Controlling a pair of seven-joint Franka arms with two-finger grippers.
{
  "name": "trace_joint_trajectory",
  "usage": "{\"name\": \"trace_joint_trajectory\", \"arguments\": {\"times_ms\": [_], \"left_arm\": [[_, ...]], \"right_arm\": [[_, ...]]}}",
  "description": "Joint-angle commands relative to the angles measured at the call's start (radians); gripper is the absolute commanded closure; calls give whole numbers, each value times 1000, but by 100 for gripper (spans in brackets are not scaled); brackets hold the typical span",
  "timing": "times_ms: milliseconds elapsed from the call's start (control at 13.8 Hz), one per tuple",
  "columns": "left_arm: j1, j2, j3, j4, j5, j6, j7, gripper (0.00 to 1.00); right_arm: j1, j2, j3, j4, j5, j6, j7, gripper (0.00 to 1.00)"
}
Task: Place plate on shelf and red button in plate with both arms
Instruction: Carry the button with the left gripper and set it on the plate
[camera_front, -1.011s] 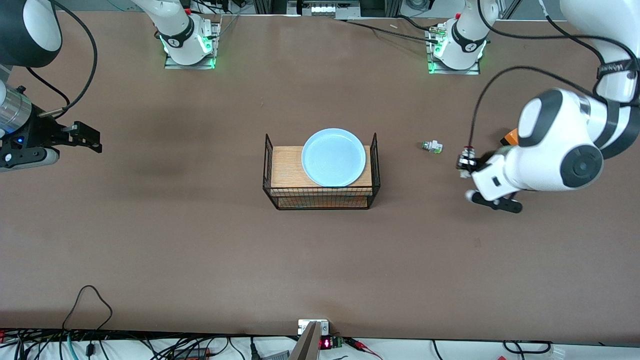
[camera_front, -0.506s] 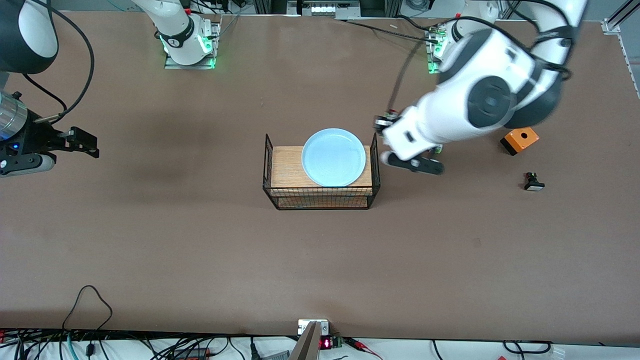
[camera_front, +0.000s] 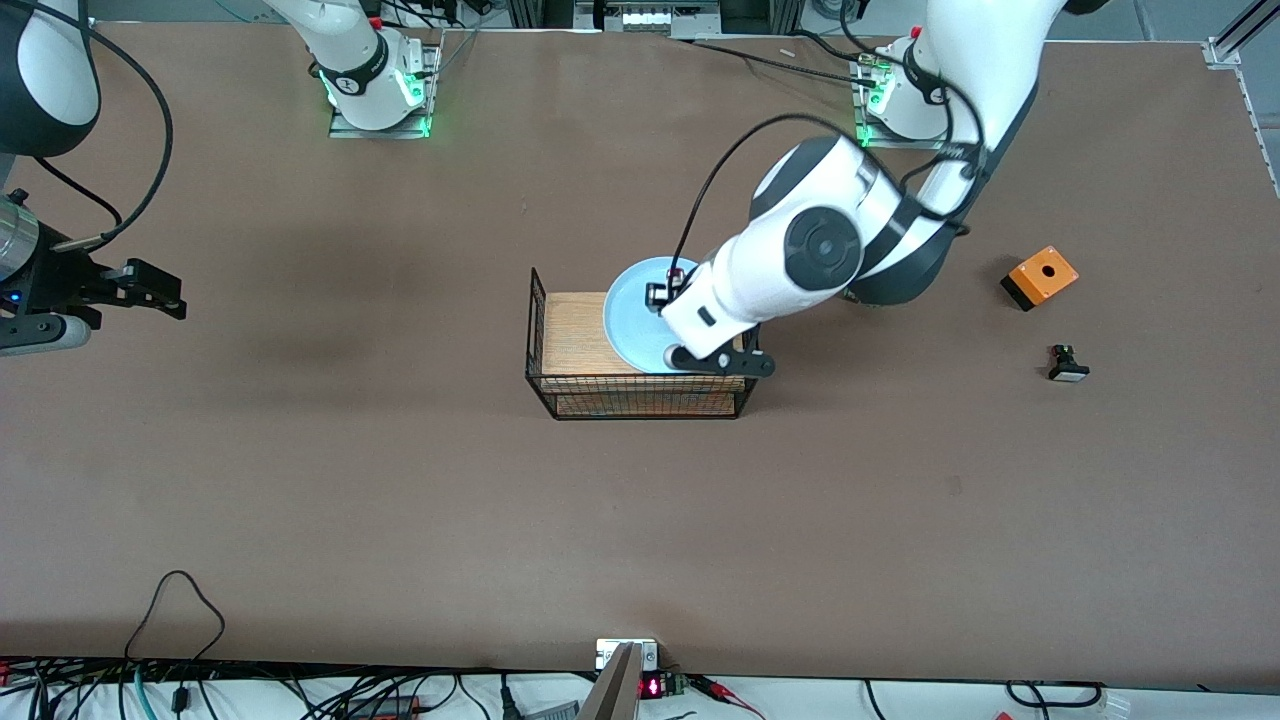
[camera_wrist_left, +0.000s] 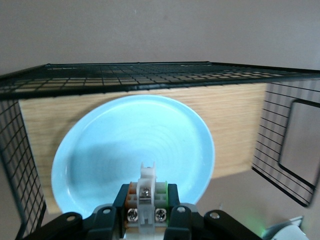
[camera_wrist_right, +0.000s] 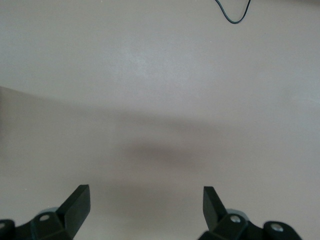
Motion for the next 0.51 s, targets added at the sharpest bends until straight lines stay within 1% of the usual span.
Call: {"name": "trace_joint_trajectory", "arguments": {"times_ms": [0, 72, 144, 217, 289, 361, 433], "left_arm": [[-38, 48, 12, 54, 32, 19, -1, 92], [-44, 60, 12, 54, 31, 33, -1, 90], [-44, 70, 12, 54, 29, 50, -1, 82], [-39, 76, 13, 55, 28, 62, 4, 49], [-32, 76, 13, 55, 28, 64, 5, 8], [-32, 64, 15, 58, 29, 60, 2, 0], [-30, 50, 15, 61, 29, 53, -1, 0]], "right_arm": [[-8, 9, 12, 84, -5, -57, -14, 0], [1, 12, 15, 102, -23, -110, -10, 0], [7, 24, 19, 119, -60, -135, -13, 0], [2, 30, 16, 129, -54, -140, -13, 0], [-1, 33, 12, 130, -52, -139, -13, 0], [1, 33, 12, 136, -52, -139, -11, 0], [4, 33, 12, 136, -52, -132, -8, 0]]}}
